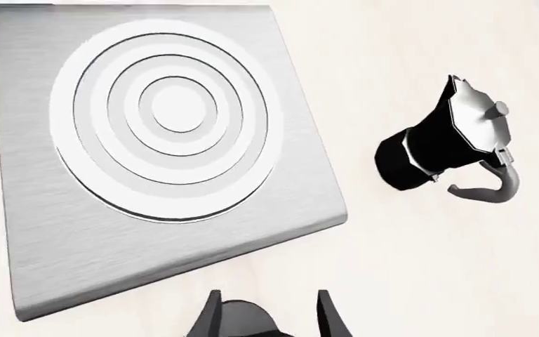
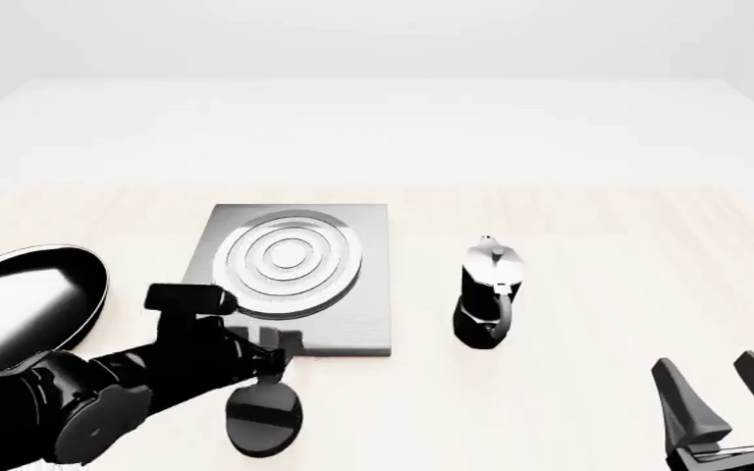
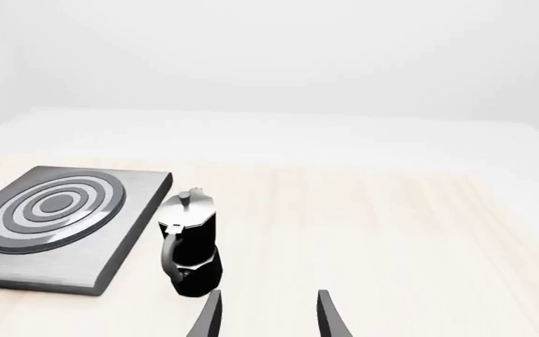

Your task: Turn on the stove and put the moka pot on it.

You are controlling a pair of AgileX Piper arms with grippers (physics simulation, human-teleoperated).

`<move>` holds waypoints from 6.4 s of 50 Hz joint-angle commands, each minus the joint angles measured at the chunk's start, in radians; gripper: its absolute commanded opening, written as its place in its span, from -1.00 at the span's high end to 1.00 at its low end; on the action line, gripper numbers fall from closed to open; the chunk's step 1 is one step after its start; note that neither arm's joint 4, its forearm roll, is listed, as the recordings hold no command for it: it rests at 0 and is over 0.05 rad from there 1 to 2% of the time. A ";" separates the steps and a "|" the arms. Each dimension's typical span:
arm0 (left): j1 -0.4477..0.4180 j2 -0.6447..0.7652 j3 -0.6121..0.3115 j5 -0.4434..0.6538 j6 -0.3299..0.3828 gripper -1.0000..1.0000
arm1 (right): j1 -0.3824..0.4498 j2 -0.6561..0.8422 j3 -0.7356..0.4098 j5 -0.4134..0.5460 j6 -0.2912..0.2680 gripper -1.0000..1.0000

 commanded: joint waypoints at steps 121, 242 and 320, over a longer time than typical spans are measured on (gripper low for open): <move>0.686 -1.296 0.447 0.171 0.474 -1.00 | 0.273 0.718 -0.300 -0.226 0.020 -1.00; 0.705 -1.296 0.447 0.191 0.480 -1.00 | 0.393 1.247 -0.473 -0.513 -0.159 1.00; 0.700 -1.296 0.447 0.231 0.478 -1.00 | 0.649 1.881 -1.318 -0.348 -0.037 1.00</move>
